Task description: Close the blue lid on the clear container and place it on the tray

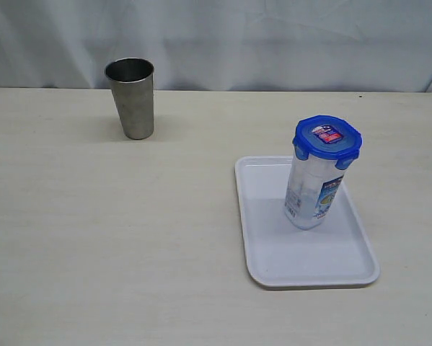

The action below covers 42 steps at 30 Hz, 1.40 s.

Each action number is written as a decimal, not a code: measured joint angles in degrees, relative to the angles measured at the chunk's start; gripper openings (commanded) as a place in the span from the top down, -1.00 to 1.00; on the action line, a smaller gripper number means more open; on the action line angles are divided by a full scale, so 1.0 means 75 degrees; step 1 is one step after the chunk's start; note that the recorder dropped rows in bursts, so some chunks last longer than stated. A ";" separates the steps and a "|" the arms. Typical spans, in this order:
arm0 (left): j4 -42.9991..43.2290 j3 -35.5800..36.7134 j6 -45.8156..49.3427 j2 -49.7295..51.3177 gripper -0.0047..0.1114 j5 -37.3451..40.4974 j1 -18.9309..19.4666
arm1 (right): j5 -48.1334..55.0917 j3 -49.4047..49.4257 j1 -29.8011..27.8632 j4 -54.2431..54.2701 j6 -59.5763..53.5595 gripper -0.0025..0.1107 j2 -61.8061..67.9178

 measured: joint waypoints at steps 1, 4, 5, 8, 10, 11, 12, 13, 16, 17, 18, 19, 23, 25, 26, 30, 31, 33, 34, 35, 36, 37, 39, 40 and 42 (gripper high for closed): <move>0.0000 0.0000 0.0000 0.0000 0.92 0.0000 0.0000 | -0.0131 0.0063 -0.0005 -0.0021 -0.0013 0.88 -0.0064; 0.0000 0.0000 0.0000 0.0000 0.92 0.0015 0.0000 | -0.0832 0.0415 -0.0056 -0.0052 0.0049 0.88 -0.0480; 0.0000 0.0000 0.0000 0.0000 0.92 0.0029 0.0000 | -0.1137 0.0589 -0.0116 -0.0068 0.0105 0.88 -0.0694; 0.0000 0.0000 0.0000 0.0000 0.92 0.0029 0.0000 | -0.1948 0.1088 -0.0453 -0.0119 0.0227 0.88 -0.1312; 0.0000 0.0000 0.0000 0.0000 0.92 0.0029 0.0000 | -0.2416 0.1368 -0.0773 -0.0166 0.0246 0.88 -0.1505; 0.0000 0.0000 0.0000 0.0000 0.92 0.0044 0.0000 | -0.2565 0.1453 -0.0934 -0.0231 0.0261 0.88 -0.1527; 0.0000 0.0000 0.0000 0.0000 0.92 0.0058 0.0000 | -0.2646 0.1509 -0.1090 -0.0352 0.0261 0.88 -0.1527; 0.0000 0.0000 0.0000 0.0000 0.92 0.0058 0.0000 | -0.2669 0.1545 -0.1250 -0.0478 0.0320 0.88 -0.1527; 0.0000 0.0000 0.0000 0.0000 0.92 0.0058 0.0000 | -0.2757 0.1672 -0.1720 -0.0983 0.0647 0.88 -0.1527; 0.0000 0.0000 0.0000 0.0000 0.92 0.0058 0.0000 | -0.2807 0.1760 -0.1878 -0.1209 0.0826 0.88 -0.1527; 0.0000 0.0000 0.0000 0.0000 0.92 0.0058 0.0000 | -0.2822 0.1854 -0.2032 -0.1460 0.1042 0.88 -0.1527; 0.0000 0.0000 0.0000 0.0000 0.92 0.0058 0.0000 | -0.2839 0.1962 -0.2149 -0.1671 0.1239 0.88 -0.1527; 0.0000 0.0000 0.0000 0.0000 0.92 0.0058 0.0000 | -0.2886 0.2484 -0.2429 -0.2234 0.1898 0.88 -0.1527; 0.0000 0.0000 0.0000 0.0000 0.92 0.0058 0.0000 | -0.2926 0.2861 -0.2429 -0.2289 0.1968 0.88 -0.1513; 0.0000 0.0000 0.0000 0.0000 0.92 0.0058 0.0000 | -0.3005 0.3040 -0.2434 -0.2303 0.1968 0.88 -0.1513; 0.0000 0.0000 0.0013 0.0000 0.92 0.0058 0.0000 | -0.3340 0.4069 -0.2434 -0.2318 0.1980 0.88 -0.1513; 0.0000 0.0000 0.0013 0.0000 0.92 0.0058 0.0000 | -0.3426 0.4331 -0.2434 -0.2318 0.1980 0.88 -0.1513; 0.0000 0.0000 0.0013 0.0000 0.92 0.0058 0.0000 | -0.3581 0.4775 -0.2434 -0.2318 0.1986 0.88 -0.1513; 0.0000 0.0000 0.0013 0.0000 0.92 0.0058 0.0000 | -0.3642 0.4996 -0.2434 -0.2318 0.1986 0.88 -0.1513; 0.0000 0.0000 0.0013 0.0000 0.92 0.0058 0.0000 | -0.3677 0.5157 -0.2434 -0.2345 0.1986 0.88 -0.1513; 0.0000 0.0000 0.0013 0.0000 0.92 0.0058 0.0000 | -0.3693 0.5338 -0.2434 -0.2378 0.1986 0.88 -0.1513; 0.0000 0.0000 0.0013 0.0000 0.92 0.0058 0.0000 | -0.3692 0.5501 -0.2434 -0.2427 0.1999 0.88 -0.1513; 0.0000 0.0000 0.0013 0.0000 0.92 0.0058 0.0000 | -0.3726 0.5773 -0.2434 -0.2532 0.1999 0.88 -0.1513; 0.0000 0.0000 0.0013 0.0000 0.92 0.0058 0.0000 | -0.3743 0.5884 -0.2434 -0.2619 0.1999 0.88 -0.1513; 0.0000 0.0000 0.0013 0.0000 0.92 0.0058 0.0000 | -0.3756 0.6050 -0.2434 -0.2771 0.1999 0.88 -0.1513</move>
